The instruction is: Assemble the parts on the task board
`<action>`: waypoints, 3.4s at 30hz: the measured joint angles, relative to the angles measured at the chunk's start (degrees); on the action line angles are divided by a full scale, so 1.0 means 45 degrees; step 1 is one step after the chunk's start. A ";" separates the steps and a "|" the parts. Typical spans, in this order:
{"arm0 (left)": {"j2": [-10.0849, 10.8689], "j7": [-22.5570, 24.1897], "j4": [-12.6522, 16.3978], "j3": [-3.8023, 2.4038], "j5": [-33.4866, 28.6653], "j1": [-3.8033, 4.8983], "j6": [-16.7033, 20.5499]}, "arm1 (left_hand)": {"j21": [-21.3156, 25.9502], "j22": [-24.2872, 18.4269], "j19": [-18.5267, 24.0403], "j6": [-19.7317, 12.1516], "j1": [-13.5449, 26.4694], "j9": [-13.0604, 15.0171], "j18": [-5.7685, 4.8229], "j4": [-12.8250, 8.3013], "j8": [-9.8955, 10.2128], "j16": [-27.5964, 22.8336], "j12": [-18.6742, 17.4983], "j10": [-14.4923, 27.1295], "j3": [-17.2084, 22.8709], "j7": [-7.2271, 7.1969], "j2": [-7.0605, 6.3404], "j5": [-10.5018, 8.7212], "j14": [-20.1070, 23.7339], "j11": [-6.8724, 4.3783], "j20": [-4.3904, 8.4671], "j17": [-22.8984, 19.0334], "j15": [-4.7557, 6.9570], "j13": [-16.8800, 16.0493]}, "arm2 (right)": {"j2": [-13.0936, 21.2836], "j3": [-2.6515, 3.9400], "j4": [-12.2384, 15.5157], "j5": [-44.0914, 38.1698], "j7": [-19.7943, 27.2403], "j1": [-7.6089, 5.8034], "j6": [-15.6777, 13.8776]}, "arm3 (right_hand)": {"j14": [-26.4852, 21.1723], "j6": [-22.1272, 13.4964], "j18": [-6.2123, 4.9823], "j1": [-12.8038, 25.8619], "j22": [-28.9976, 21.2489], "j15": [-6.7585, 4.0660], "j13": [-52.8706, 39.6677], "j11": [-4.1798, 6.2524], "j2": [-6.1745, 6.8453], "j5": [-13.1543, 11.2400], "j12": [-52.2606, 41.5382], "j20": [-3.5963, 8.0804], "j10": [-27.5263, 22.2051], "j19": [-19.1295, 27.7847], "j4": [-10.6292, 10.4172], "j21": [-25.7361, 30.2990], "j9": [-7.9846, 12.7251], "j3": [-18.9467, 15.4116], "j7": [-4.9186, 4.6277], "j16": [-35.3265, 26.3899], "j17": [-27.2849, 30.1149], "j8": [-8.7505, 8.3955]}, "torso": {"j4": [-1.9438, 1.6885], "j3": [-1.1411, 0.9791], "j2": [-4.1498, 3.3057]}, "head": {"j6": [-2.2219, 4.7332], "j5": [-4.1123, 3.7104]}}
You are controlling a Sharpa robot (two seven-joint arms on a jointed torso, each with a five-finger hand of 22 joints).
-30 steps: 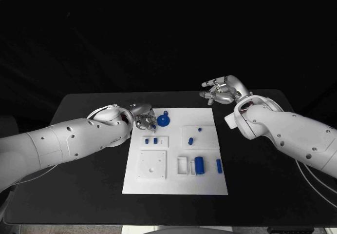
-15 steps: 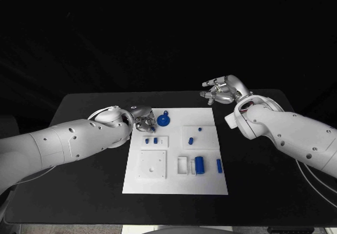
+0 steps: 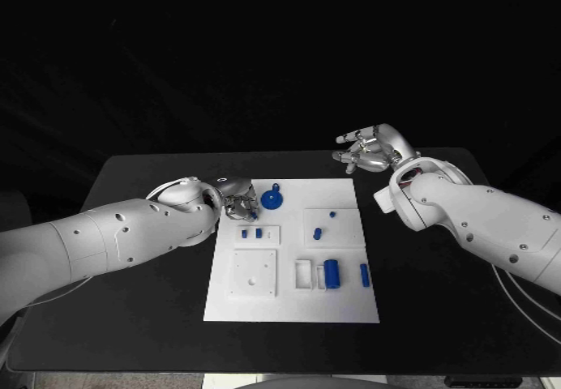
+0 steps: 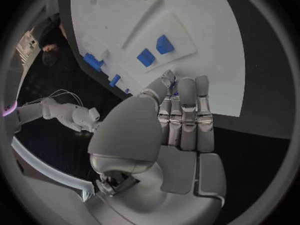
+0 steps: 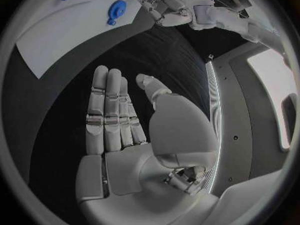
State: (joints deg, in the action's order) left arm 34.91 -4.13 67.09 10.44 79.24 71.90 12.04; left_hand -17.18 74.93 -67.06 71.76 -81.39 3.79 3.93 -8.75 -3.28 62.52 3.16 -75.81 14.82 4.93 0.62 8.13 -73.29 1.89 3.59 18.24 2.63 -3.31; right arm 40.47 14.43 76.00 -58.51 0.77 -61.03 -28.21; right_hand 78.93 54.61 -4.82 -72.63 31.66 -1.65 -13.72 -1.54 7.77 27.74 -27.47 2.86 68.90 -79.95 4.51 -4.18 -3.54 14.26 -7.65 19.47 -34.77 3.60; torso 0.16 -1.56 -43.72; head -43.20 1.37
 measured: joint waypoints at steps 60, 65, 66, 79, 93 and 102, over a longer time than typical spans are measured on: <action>-0.0020 0.0111 0.0062 0.0550 0.0237 -0.0087 0.0437 | -0.0447 -0.0005 0.0298 -0.2222 -0.0188 -0.0047 0.0231 -0.0217 -0.0123 -0.0097 0.0061 0.1826 0.0322 -0.0037 -0.0548 0.0075 0.0232 0.0671 -0.0299 -0.0019 -0.0316 0.0013 | 0.0018 0.0000 -0.0040 0.0003 -0.0017 0.0003 0.0045 | 0.0000 -0.0007 0.0001 0.0000 0.0046 0.0000 0.0035 -0.0045 0.0000 0.0000 0.0000 -0.0047 -0.0046 0.0048 0.0087 0.0000 0.0000 0.0017 -0.0007 -0.0065 0.0009 0.0000 | 0.0004 -0.0004 -0.0004 | -0.0052 -0.0028; 0.0038 0.0121 0.0098 0.0551 0.0233 -0.0095 0.0461 | -0.0491 -0.0005 0.0389 -0.2565 -0.0238 -0.0047 0.0410 -0.0282 -0.0123 -0.0337 0.0079 0.2187 0.0455 -0.0107 -0.0811 0.0023 0.0368 0.0770 -0.0390 -0.0138 -0.0452 -0.0026 | 0.0045 0.0000 -0.0041 -0.0006 -0.0027 0.0006 0.0096 | -0.0169 -0.0192 0.0000 0.0000 -0.0050 0.0168 0.0134 -0.0114 0.0000 0.0000 0.0142 -0.0162 -0.0252 0.0301 0.0158 0.0000 0.0014 -0.0055 -0.0056 -0.0248 0.0152 0.0000 | 0.0005 -0.0004 0.0002 | -0.0035 -0.0022; 0.0061 0.0125 0.0099 0.0551 0.0232 -0.0095 0.0476 | -0.0491 -0.0005 0.0389 -0.2610 -0.0238 -0.0047 0.0408 -0.0282 -0.0123 -0.0339 0.0079 0.2235 0.0455 -0.0060 -0.0811 0.0023 0.0368 0.0809 -0.0390 -0.0162 -0.0453 -0.0020 | 0.0053 0.0000 -0.0041 -0.0014 -0.0028 0.0009 0.0108 | -0.0170 -0.0200 -0.0001 0.0000 -0.0078 0.0168 0.0156 -0.0113 0.0000 0.0000 0.0147 -0.0162 -0.0252 0.0301 0.0190 0.0000 0.0014 -0.0087 -0.0048 -0.0249 0.0179 0.0000 | 0.0007 -0.0004 0.0004 | -0.0032 -0.0021; 0.0273 0.0106 -0.0070 0.0543 0.0202 -0.0109 0.0779 | -0.0750 0.0004 0.0525 -0.3418 -0.0554 -0.0046 0.0599 -0.0428 -0.0122 -0.0591 0.0087 0.2934 0.0309 -0.0145 -0.1126 0.0023 0.0368 0.1016 -0.0528 -0.0360 -0.0544 0.0016 | 0.0173 0.0003 -0.0043 -0.0146 -0.0052 0.0158 0.0484 | -0.0840 0.0492 0.0001 0.0004 -0.1128 0.0593 0.2230 -0.0579 -0.0107 0.0000 0.3313 -0.0612 -0.0006 0.1622 0.0567 0.0011 0.0008 0.0583 -0.0165 -0.1481 0.2016 -0.0029 | 0.0005 0.0006 0.0006 | 0.0048 0.0000; 0.0755 0.0406 -0.0512 -0.0102 -0.2043 -0.0024 0.1815 | 0.0564 -0.0634 0.1080 -0.2635 0.0172 -0.0045 0.0362 0.0382 -0.0122 -0.3663 -0.0013 0.1747 0.0458 0.0558 -0.1111 -0.0047 0.0733 0.0689 -0.0572 -0.1538 -0.0510 0.0006 | 0.0104 -0.0012 -0.0452 -0.3260 -0.0339 0.0240 0.3020 | 0.1134 0.2048 -0.0373 0.0209 0.2267 -0.0092 0.2287 -0.0542 -0.0201 -0.1247 0.5298 0.0159 0.0367 0.0483 0.1949 -0.3665 -0.0054 0.2389 0.0194 0.1606 -0.0334 0.0012 | -0.0001 0.0011 0.0020 | 0.0259 -0.0046; 0.1599 0.1841 0.0422 -0.0378 -0.7860 0.0489 0.2568 | 0.2985 -0.3520 0.2449 -0.2408 0.0304 -0.0045 -0.0093 0.0752 -0.0122 -0.8791 0.0024 0.1716 0.0300 0.0593 -0.1072 0.0014 0.1576 0.0855 -0.1309 -0.3121 -0.1320 -0.0009 | -0.0157 -0.0387 -0.0683 -0.6585 -0.1021 0.0384 0.4227 | 0.1121 0.2136 -0.0493 0.0396 0.2750 -0.0083 0.2286 -0.0613 -0.0013 -0.2142 0.5298 0.0095 0.0010 0.0556 0.1850 -0.3898 -0.0053 0.2342 0.0218 0.2156 -0.0812 0.0012 | -0.0023 0.0013 0.0018 | 0.0409 -0.0084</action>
State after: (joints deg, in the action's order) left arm 42.11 4.16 68.99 8.74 43.87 74.11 23.60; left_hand -3.75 59.09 -56.04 60.93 -80.03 3.58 3.51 -5.37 -3.83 22.96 3.27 -68.09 16.17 7.60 -4.20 8.19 -66.20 5.74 -2.30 4.20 -3.31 -3.35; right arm 39.76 12.69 72.93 -88.14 -3.83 -59.30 -9.19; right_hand 83.97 64.22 -7.04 -70.85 44.04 -2.02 -3.43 -4.30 7.71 18.11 -3.63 3.29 68.94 -77.44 12.84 -21.73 -3.78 24.80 -6.67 29.17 -38.43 3.65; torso 0.06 -1.50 -43.64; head -41.36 0.99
